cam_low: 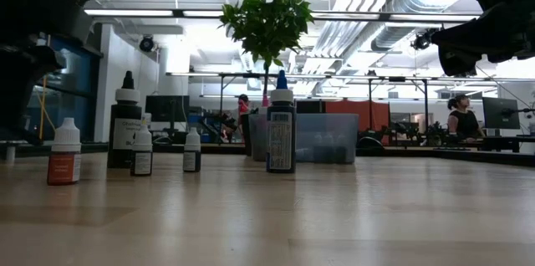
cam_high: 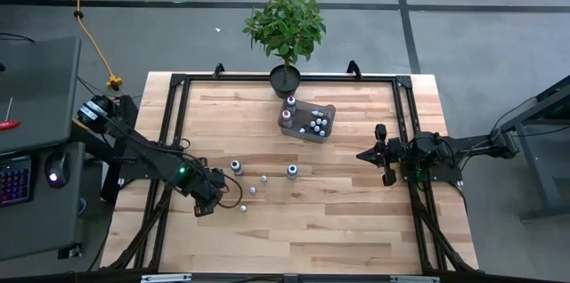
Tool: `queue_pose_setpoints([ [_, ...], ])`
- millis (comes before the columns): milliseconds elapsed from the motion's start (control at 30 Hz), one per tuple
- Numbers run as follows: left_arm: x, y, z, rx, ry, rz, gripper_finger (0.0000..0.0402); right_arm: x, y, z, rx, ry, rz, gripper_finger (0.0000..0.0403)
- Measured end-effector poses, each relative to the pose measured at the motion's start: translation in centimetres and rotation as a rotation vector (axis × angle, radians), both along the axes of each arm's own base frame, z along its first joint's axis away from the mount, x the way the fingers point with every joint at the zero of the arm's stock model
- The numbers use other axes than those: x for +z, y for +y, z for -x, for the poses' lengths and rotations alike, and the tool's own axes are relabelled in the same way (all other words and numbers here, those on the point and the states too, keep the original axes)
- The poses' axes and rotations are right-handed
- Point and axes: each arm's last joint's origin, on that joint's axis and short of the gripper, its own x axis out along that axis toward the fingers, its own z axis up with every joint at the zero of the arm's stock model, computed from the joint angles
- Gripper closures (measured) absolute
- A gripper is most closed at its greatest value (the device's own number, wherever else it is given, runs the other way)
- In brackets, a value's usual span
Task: Pick & Place food coloring
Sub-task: Put the small red food coloring bottle into the black bin
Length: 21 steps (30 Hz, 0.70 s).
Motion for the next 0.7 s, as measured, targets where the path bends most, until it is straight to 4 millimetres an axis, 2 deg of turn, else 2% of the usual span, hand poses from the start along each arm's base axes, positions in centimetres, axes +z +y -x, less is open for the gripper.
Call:
queue_pose_setpoints([
  [267,-0.1,0.3,0.0,-0.018,0.023,-0.002,0.0161,0.0,0.0,0.0,0.000,0.000,0.000,0.0400],
  [700,-1.3,-0.3,-0.7,-0.052,0.080,0.015,0.0161,0.0,0.0,0.0,0.000,-0.003,0.000,0.0400],
])
